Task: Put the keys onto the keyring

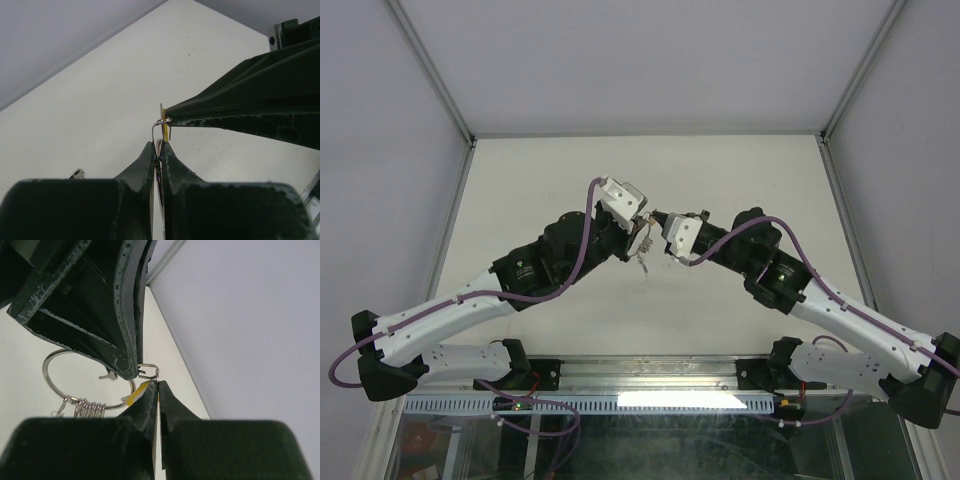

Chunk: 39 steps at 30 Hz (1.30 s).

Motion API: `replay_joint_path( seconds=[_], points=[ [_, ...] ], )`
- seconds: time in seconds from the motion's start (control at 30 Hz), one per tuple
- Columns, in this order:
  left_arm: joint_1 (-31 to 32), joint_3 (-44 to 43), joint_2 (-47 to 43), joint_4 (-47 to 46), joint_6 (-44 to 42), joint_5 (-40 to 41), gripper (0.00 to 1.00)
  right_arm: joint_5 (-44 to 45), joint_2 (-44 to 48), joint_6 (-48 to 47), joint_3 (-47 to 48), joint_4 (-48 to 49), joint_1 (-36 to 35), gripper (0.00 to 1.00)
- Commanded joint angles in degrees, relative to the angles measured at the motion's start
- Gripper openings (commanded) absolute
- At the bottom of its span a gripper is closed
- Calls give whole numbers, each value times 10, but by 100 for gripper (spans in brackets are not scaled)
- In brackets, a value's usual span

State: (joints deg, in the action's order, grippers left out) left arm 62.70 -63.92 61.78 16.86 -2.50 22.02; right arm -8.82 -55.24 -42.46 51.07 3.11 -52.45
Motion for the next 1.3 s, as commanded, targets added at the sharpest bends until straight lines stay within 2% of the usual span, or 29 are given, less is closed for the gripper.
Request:
replay_joint_path(
  seconds=[0.0,0.2,0.43,0.67,0.8,1.1,1.2,1.27],
  points=[
    [6,-19,-5,-21,-7,-27,0,22,12,-2,19,15,-2,0],
    [8,-14,-2,-16,-22,-70,0,16,15,-12,40,-36,-2,0],
    [10,1,-6,-8,-54,-117,0,-13,29,-22,101,-191,-1,0],
    [12,13,2,6,-97,-235,0,-58,44,-12,145,-311,-1,0],
    [19,16,9,13,-113,-273,0,-80,47,1,156,-358,-1,0],
    [26,14,2,12,-125,-296,0,-59,52,-3,126,-345,-1,3],
    [27,17,-1,10,-124,-298,0,-46,56,-1,112,-313,-1,6],
    [28,20,-2,5,-121,-300,0,-28,59,12,101,-276,-1,12]
  ],
)
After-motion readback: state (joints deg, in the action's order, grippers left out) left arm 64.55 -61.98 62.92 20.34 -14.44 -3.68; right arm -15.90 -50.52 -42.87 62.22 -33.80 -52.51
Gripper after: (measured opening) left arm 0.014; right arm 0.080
